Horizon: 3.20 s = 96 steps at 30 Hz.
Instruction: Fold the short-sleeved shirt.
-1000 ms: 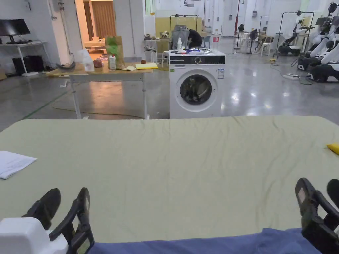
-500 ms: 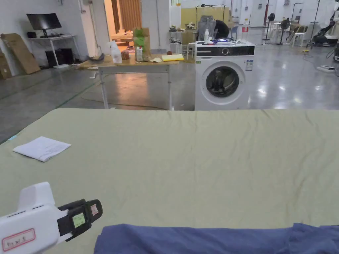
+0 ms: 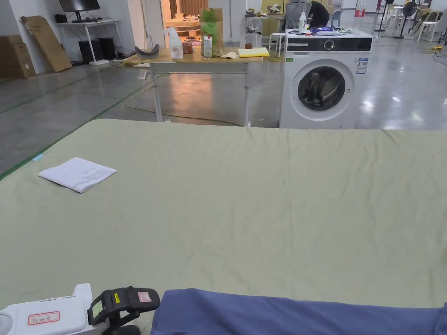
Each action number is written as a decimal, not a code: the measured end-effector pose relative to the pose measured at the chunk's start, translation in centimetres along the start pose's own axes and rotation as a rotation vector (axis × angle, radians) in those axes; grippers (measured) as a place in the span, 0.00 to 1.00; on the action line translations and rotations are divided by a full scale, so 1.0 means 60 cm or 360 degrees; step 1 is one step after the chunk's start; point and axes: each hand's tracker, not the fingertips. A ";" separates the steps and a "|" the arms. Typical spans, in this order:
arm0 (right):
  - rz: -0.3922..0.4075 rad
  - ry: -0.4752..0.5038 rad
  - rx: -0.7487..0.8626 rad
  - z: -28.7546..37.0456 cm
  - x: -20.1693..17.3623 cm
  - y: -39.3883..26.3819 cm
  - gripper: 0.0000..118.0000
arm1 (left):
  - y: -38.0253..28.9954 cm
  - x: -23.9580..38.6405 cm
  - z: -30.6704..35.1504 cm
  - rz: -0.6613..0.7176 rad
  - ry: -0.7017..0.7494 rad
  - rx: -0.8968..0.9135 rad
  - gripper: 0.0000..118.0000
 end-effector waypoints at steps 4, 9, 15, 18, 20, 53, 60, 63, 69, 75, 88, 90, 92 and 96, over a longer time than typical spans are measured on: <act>-0.0060 -0.0008 -0.0051 -0.015 0.015 -0.016 0.00 | 0.001 -0.005 -0.076 0.0082 -0.0079 -0.0305 0.83; -0.0116 -0.0025 -0.0101 -0.022 0.020 -0.018 0.00 | 0.009 -0.023 -0.113 0.0012 -0.0168 -0.0371 0.67; -0.0136 -0.0015 -0.0153 -0.024 -0.004 -0.005 0.00 | -0.013 -0.045 -0.129 -0.0135 0.0139 -0.0270 0.02; -0.0144 -0.0004 -0.0169 -0.020 -0.006 -0.006 0.00 | -0.022 -0.021 -0.130 -0.0216 0.0299 -0.0250 0.01; -0.0151 0.0008 -0.0175 -0.020 -0.008 -0.006 0.00 | -0.043 0.035 -0.129 -0.0361 0.0421 -0.0226 0.00; -0.0365 -0.0059 -0.0068 0.079 0.139 -0.058 0.00 | -0.231 0.327 -0.302 -0.1013 0.0524 -0.0411 0.76; -0.0385 -0.0025 -0.0084 0.062 0.141 -0.068 0.00 | -0.287 0.328 -0.267 -0.1406 0.0760 -0.0314 0.00; -0.0395 -0.0010 -0.0095 0.061 0.137 -0.068 0.00 | -0.307 0.303 -0.323 -0.1290 0.0668 -0.0487 0.00; -0.0352 -0.0021 -0.0106 0.062 0.139 -0.063 0.00 | -0.335 0.275 -0.433 -0.1235 0.0741 -0.0661 0.00; -0.0364 -0.0044 -0.0115 0.060 0.139 -0.062 0.00 | -0.347 0.279 -0.445 -0.1152 0.0582 -0.0623 0.00; -0.0297 0.0034 -0.0132 0.041 0.097 -0.045 0.00 | -0.168 0.257 -0.166 -0.0804 0.0140 -0.0296 0.12; -0.0281 0.0041 -0.0141 0.036 0.089 -0.044 0.00 | -0.130 0.215 -0.123 -0.0725 0.0266 -0.0257 0.61; -0.0278 0.0049 -0.0154 0.030 0.082 -0.044 0.00 | -0.108 0.174 -0.095 -0.0607 0.0321 -0.0239 0.76; -0.0294 0.0087 -0.0197 0.016 0.067 -0.046 0.00 | -0.075 0.100 -0.073 -0.0409 0.0291 -0.0250 0.76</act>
